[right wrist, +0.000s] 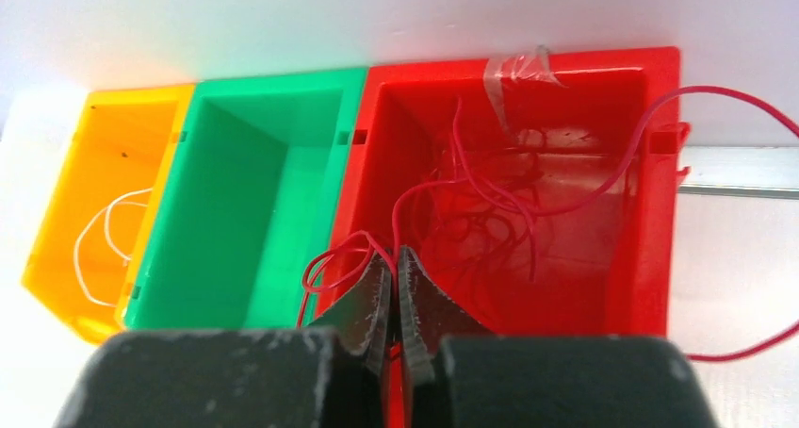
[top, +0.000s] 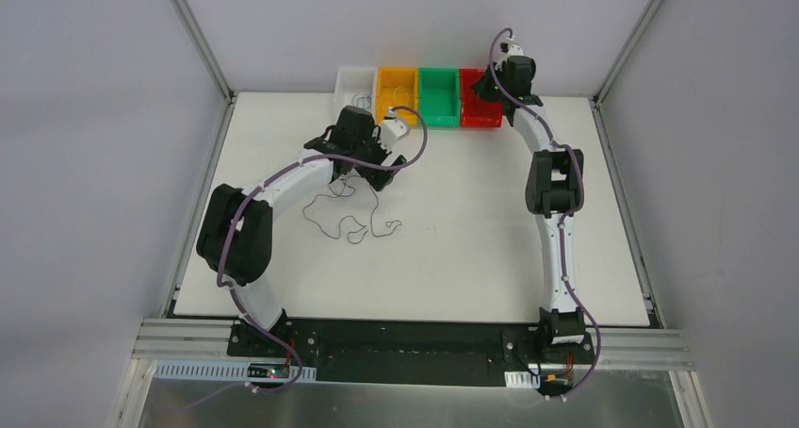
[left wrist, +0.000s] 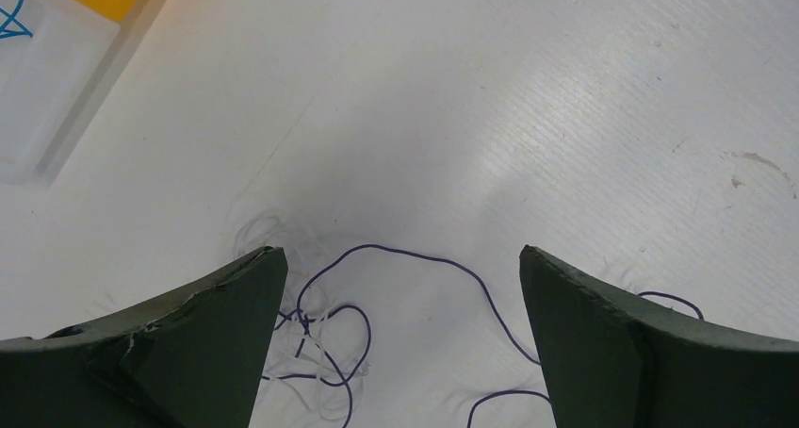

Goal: Untangle the cables

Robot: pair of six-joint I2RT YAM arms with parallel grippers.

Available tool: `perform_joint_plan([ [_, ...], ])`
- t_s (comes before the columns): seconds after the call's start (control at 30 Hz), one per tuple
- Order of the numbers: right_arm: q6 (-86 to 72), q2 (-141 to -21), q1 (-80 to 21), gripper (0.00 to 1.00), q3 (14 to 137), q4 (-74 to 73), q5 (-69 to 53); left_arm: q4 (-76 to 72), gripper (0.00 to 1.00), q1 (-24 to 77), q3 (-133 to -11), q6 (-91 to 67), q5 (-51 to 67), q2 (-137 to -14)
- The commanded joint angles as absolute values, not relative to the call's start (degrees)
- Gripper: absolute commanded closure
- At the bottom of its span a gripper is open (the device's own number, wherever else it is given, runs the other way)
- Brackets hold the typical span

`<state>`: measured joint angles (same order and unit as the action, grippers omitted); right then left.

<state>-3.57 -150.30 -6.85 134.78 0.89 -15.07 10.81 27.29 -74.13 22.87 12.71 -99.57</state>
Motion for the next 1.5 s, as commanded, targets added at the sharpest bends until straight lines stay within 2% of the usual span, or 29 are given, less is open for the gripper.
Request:
perform_joint_plan([
  [0.0, -7.4, -148.5, -7.5, 1.00, 137.6, 4.9, -20.3, 11.7, 0.01, 26.8, -77.4, 22.1, 11.5, -100.5],
  [0.2, -8.2, -145.5, -8.4, 1.00, 138.0, 7.7, -21.5, 11.9, 0.01, 26.8, -79.1, 21.7, 12.0, -101.8],
  [0.43, -17.3, -142.5, -8.1, 1.00, 139.1, 9.8, -21.3, 12.2, 0.01, 26.8, -80.2, 21.4, 12.1, -102.5],
  [0.83, -37.2, -150.1, -3.2, 1.00, 141.3, 8.6, -24.8, 14.9, 0.01, 26.9, -82.4, 21.0, 11.5, -104.0],
  [1.13, -27.9, -148.2, -0.2, 1.00, 135.0, 4.5, -22.5, 16.3, 0.01, 26.8, -84.6, 19.7, 11.7, -105.5],
  [1.47, -2.4, -144.8, -5.0, 1.00, 131.6, -3.2, -14.8, 17.5, 0.01, 26.9, -87.0, 19.5, 11.8, -106.9],
])
